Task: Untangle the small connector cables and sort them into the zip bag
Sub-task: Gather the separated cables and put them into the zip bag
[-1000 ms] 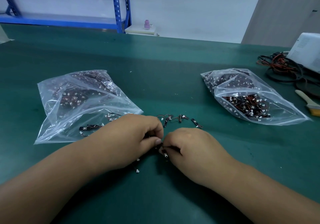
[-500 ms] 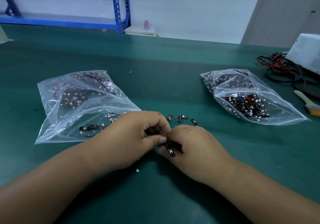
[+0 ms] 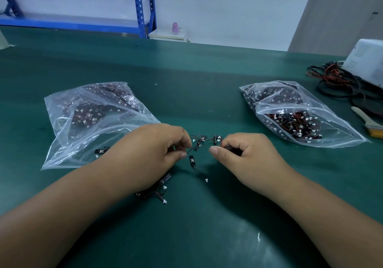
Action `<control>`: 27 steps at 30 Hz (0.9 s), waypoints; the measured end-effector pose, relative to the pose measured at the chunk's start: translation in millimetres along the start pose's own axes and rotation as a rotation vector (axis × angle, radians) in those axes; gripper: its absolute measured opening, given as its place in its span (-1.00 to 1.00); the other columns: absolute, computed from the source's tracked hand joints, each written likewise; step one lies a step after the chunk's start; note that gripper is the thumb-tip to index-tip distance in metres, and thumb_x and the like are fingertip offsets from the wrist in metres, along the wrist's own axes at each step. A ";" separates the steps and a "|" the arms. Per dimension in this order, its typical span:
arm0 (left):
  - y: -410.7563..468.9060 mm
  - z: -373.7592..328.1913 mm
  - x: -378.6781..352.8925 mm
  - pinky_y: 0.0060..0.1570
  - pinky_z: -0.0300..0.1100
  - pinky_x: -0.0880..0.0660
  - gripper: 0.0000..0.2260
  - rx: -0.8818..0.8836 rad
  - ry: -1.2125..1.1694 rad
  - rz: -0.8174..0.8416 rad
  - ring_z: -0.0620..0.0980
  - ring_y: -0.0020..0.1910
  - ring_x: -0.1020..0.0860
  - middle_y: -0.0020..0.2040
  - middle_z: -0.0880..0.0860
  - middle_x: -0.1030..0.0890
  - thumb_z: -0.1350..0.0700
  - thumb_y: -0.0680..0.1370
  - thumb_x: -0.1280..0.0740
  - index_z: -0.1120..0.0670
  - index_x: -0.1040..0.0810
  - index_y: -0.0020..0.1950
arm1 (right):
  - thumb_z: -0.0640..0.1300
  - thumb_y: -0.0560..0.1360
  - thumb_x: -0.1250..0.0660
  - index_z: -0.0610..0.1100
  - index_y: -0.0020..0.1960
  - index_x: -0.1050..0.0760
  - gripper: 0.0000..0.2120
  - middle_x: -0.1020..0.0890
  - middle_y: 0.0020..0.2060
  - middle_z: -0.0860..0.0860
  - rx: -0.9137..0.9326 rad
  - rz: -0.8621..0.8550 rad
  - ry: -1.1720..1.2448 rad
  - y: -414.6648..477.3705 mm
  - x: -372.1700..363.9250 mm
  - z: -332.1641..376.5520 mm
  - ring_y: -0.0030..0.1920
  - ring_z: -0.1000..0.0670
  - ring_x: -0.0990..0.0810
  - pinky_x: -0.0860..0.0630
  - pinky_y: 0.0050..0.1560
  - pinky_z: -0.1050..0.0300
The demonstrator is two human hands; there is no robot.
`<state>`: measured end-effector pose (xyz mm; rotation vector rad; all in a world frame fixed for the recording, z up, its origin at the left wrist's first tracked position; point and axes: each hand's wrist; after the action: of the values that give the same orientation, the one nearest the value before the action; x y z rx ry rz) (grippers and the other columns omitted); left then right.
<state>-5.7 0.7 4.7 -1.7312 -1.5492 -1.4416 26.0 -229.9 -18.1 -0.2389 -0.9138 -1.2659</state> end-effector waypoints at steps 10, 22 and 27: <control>-4.0 -7.0 -1.4 -0.14 -0.24 -0.49 -0.81 -0.071 -0.045 -0.006 -0.22 -0.15 -0.54 -0.19 -0.24 -0.59 0.05 0.48 -0.46 -0.19 -0.54 0.00 | 0.40 0.48 -0.07 -0.14 -0.37 -0.35 -0.39 -0.40 -0.50 0.02 0.044 -0.031 -0.055 0.6 6.5 2.6 -0.43 0.02 -0.40 -0.42 -0.37 -0.07; -6.5 -8.3 9.6 -0.07 -0.44 -0.31 -0.69 -0.098 0.062 0.099 -0.30 -0.01 -0.45 -0.06 -0.40 -0.49 -0.23 0.45 -0.38 -0.24 -0.52 0.17 | 0.36 0.53 0.04 -0.24 -0.23 -0.54 -0.29 -0.58 -0.36 -0.08 0.051 -0.112 -0.109 1.4 7.1 -0.8 -0.23 -0.10 -0.57 -0.51 -0.20 -0.09; -8.7 12.7 35.3 0.06 -0.34 -0.39 -0.38 0.060 0.229 0.435 -0.38 0.11 -0.37 0.08 -0.41 -0.38 -0.56 0.15 -0.24 -0.37 -0.32 0.14 | 0.14 0.53 -0.28 -0.06 -0.25 -0.54 -0.68 -0.54 -0.34 0.10 0.123 -0.065 -0.133 2.2 8.2 -0.8 -0.23 0.07 -0.53 -0.49 -0.11 -0.05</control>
<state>-13.5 30.7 27.5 -1.6686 -1.0086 -1.2993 28.4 -235.5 -12.3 -0.1995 -1.1178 -1.2590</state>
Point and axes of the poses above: each hand's wrist, its own y-axis towards the middle knuckle, its own x-axis out of the back of the hand, z = x × y
